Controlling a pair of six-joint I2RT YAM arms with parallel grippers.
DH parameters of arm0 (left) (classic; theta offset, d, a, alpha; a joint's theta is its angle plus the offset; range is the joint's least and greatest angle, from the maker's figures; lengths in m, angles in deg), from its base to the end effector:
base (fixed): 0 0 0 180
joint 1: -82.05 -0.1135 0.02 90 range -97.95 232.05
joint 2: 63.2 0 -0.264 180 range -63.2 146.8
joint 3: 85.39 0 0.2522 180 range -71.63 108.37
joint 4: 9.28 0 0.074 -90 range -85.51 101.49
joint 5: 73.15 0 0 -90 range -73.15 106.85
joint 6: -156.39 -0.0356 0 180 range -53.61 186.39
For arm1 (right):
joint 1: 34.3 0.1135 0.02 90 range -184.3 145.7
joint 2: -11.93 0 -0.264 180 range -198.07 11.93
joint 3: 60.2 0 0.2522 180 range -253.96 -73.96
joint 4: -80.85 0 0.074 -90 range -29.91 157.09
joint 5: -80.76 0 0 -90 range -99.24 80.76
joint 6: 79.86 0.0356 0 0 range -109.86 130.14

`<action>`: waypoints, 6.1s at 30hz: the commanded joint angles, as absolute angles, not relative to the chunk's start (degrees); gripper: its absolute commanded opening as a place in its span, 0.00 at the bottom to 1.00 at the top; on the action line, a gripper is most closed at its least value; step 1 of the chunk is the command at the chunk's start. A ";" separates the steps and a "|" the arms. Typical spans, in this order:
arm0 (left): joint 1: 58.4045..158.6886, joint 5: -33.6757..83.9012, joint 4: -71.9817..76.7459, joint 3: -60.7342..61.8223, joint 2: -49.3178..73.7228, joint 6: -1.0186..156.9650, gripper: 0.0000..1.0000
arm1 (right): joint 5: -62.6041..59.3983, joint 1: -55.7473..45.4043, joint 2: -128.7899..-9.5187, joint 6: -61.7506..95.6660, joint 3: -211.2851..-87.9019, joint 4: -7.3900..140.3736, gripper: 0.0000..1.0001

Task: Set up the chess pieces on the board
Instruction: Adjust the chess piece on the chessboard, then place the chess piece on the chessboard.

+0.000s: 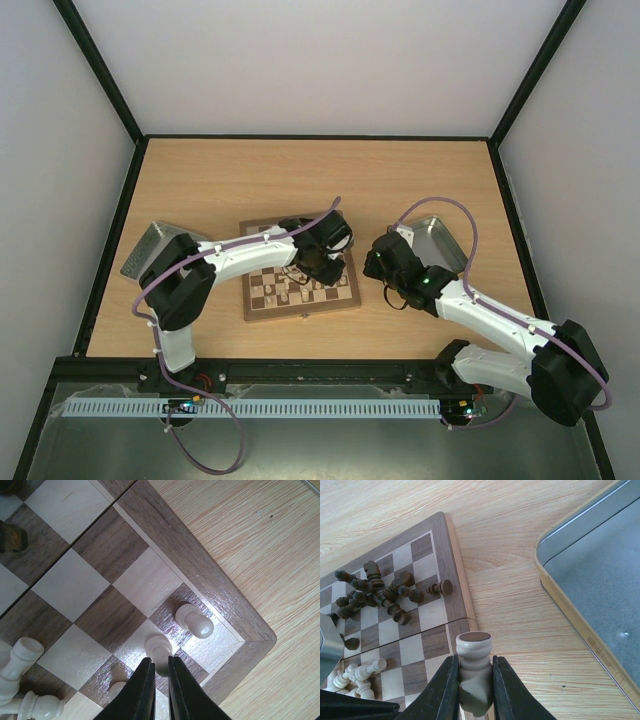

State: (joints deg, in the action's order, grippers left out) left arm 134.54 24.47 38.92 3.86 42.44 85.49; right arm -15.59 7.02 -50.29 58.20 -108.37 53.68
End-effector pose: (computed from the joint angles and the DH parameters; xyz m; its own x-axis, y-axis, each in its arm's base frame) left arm 0.2276 -0.3043 0.1978 -0.7883 0.4943 -0.3663 0.5957 0.7621 -0.2536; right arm 0.1707 0.1449 0.2138 -0.7724 0.3053 -0.5569 -0.0287 0.8592 0.5108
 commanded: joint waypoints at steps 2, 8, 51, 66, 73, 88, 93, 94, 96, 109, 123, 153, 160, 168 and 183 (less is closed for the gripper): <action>134.85 24.33 41.33 5.68 42.58 85.45 0.13 | -16.81 6.87 -49.43 58.55 -108.13 54.06 0.15; 133.93 25.63 41.54 7.65 39.30 86.80 0.25 | -15.18 6.87 -46.88 56.83 -107.74 56.08 0.15; 117.37 60.34 18.97 -12.86 10.17 104.79 0.34 | 26.27 6.97 -53.02 24.44 -119.97 71.87 0.14; 117.29 58.72 15.20 -13.58 9.24 109.64 0.09 | 24.45 6.96 -51.93 32.15 -118.87 74.22 0.46; 117.30 55.13 2.79 -14.54 7.10 119.99 0.10 | 20.16 6.93 -44.58 57.07 -111.12 87.67 0.61; 117.42 53.68 -17.15 -17.38 6.17 138.15 0.10 | 12.94 6.98 -41.83 80.78 -106.54 107.46 0.38; 117.40 53.35 -18.22 -17.72 6.08 138.02 0.10 | 15.77 6.94 -44.08 85.88 -106.44 110.53 0.35; 117.40 53.41 -18.49 -17.89 6.06 138.13 0.10 | 16.05 6.94 -44.28 86.09 -106.40 111.02 0.35; 117.40 53.56 -18.86 -18.24 6.08 138.36 0.10 | 15.99 6.97 -44.32 86.38 -106.32 111.57 0.32; 117.41 53.37 -19.11 -19.94 5.09 138.14 0.14 | 16.22 6.96 -45.64 87.32 -108.53 109.47 0.02; 115.67 19.44 19.96 -16.08 -1.69 108.13 0.68 | 4.62 6.96 -44.22 62.40 -116.75 56.50 0.02; 113.33 2.45 27.78 -20.21 -9.69 91.00 0.79 | -1.59 19.74 -79.80 44.15 -142.99 13.84 0.02; 112.96 3.74 27.83 -20.47 -9.69 90.92 0.80 | -2.05 19.74 -82.83 43.37 -144.36 13.83 0.02; 112.62 4.93 27.69 -20.65 -9.57 90.92 0.80 | -2.02 19.75 -84.47 43.27 -144.62 14.73 0.04; 112.36 5.82 27.47 -20.82 -9.43 91.09 0.80 | -2.49 19.74 -82.91 44.94 -144.91 16.01 0.20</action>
State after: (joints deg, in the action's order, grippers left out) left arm 112.85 5.50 27.27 -19.97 -8.97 91.43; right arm -0.91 19.35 -84.56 43.88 -143.23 16.37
